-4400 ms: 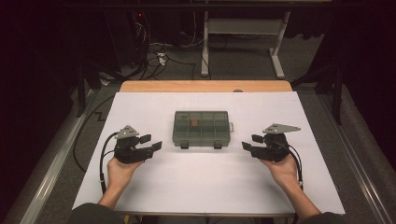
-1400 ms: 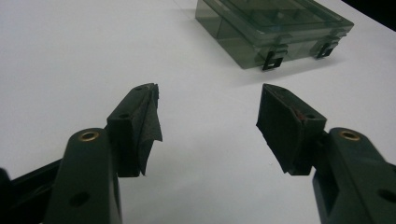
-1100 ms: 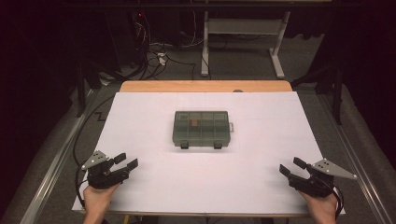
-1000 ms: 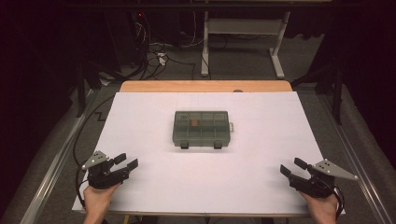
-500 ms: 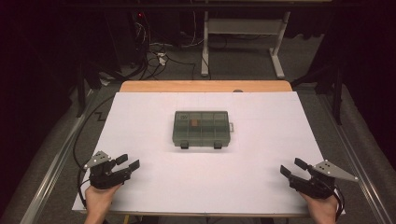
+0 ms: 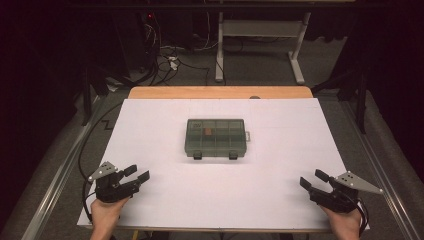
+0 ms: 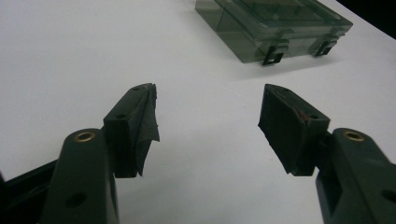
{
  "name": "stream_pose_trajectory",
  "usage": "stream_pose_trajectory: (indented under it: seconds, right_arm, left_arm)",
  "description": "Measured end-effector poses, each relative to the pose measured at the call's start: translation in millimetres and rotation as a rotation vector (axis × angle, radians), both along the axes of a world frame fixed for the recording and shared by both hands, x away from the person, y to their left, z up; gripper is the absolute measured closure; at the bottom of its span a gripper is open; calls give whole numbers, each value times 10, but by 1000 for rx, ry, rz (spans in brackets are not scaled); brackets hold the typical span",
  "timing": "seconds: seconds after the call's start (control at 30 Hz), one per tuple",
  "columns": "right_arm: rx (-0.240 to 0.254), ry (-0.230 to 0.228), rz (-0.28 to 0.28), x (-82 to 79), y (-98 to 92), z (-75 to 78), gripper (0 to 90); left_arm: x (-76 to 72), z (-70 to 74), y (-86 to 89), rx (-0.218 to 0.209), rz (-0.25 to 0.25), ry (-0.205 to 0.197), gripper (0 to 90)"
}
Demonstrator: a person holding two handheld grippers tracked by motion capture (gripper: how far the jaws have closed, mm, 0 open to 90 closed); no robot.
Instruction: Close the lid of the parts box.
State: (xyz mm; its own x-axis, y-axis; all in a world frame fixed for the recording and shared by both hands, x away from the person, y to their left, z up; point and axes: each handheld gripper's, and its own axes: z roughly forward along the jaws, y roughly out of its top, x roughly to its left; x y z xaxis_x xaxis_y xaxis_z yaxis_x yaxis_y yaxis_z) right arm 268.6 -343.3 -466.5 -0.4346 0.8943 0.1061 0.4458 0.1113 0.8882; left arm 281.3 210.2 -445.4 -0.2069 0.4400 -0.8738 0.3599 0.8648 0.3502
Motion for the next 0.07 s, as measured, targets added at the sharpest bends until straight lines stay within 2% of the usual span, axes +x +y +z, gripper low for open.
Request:
stream_pose_trajectory:
  seconds: [0.07]
  right_arm:
    - [4, 3, -3, 3, -1, 0, 314]
  left_arm:
    - [2, -5, 6, 11, -8, -10, 369]
